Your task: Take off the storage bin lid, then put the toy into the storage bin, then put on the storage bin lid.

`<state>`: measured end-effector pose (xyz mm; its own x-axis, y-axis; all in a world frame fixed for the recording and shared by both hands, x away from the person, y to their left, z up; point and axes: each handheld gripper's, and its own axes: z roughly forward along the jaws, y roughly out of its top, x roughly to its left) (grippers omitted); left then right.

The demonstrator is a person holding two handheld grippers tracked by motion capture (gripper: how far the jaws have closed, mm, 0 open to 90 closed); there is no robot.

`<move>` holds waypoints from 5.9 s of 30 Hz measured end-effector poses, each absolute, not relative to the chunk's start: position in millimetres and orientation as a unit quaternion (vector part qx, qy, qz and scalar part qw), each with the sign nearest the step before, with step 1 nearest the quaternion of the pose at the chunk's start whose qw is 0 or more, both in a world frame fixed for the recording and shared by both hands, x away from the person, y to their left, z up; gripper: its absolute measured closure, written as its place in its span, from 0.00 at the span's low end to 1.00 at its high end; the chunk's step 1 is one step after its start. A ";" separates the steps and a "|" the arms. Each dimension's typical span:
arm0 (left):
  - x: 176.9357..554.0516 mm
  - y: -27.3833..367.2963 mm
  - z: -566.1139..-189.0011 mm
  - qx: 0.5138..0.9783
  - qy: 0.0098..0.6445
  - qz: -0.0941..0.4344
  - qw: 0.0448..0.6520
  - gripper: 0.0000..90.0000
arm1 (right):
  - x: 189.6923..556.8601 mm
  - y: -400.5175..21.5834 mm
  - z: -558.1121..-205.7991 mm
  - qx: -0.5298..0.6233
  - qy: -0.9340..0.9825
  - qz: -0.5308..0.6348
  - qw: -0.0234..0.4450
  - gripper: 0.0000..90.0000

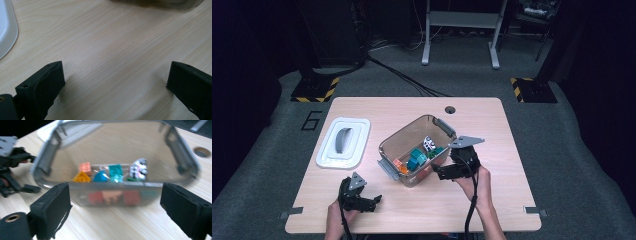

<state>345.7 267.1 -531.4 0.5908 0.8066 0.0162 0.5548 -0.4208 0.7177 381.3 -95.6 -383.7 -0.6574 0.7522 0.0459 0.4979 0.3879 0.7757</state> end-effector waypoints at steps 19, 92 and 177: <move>346.3 267.3 -530.9 0.824 0.413 0.181 0.343 0.01 | 385.5 -181.4 -461.6 0.507 0.757 0.339 0.236 0.00; 523.5 373.6 -499.4 0.734 0.586 0.181 0.291 0.31 | 402.9 -209.0 -529.1 0.521 0.761 0.320 0.218 0.00; 479.2 306.1 -319.1 0.782 0.427 0.173 0.419 0.74 | 404.6 -207.8 -529.4 0.524 0.757 0.322 0.220 0.00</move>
<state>479.2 306.1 -319.1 0.5753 0.8132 -0.0878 0.5235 -0.2836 0.8034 404.6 -207.8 -529.4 -0.3539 0.9353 0.0042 0.6513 0.2432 0.7188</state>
